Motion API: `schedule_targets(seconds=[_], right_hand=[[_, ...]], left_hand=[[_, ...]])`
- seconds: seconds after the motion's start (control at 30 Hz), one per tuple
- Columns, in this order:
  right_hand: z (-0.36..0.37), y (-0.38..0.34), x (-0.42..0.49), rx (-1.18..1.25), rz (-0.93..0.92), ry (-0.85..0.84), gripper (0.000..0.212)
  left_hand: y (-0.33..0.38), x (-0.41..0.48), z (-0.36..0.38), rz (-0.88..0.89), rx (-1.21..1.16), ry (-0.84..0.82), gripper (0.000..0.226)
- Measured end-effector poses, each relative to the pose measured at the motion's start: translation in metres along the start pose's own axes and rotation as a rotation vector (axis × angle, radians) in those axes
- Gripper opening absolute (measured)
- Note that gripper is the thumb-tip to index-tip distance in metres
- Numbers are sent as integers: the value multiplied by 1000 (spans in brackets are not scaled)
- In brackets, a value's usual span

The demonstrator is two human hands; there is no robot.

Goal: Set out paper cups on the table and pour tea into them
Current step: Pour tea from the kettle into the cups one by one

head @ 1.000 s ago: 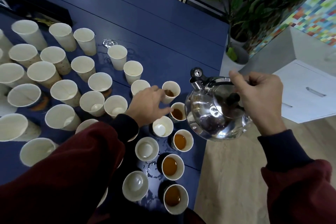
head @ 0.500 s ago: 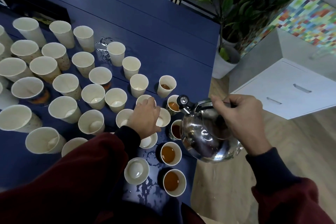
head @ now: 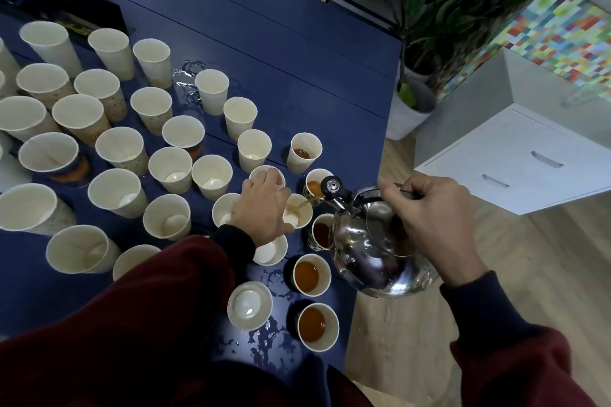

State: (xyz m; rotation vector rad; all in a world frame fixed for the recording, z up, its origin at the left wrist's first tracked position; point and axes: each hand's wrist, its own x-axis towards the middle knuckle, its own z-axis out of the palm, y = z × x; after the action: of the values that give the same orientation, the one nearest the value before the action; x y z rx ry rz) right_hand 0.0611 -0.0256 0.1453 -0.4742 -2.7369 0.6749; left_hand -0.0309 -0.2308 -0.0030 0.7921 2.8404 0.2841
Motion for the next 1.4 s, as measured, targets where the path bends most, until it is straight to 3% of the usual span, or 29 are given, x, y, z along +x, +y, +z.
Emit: schedule_targets(seconds=[0.6, 0.83, 1.1, 1.4], right_hand=[[-1, 1, 2, -29, 11, -11, 55], [-8, -7, -6, 77, 63, -2, 59], [-24, -15, -22, 235, 100, 70, 62], [-30, -30, -44, 239, 51, 0, 57]], left_hand=[[-2, 3, -2, 12, -19, 13, 59], [0, -2, -2, -3, -12, 49, 60], [10, -43, -13, -155, -311, 120, 46], [13, -81, 3, -113, -144, -82, 61]])
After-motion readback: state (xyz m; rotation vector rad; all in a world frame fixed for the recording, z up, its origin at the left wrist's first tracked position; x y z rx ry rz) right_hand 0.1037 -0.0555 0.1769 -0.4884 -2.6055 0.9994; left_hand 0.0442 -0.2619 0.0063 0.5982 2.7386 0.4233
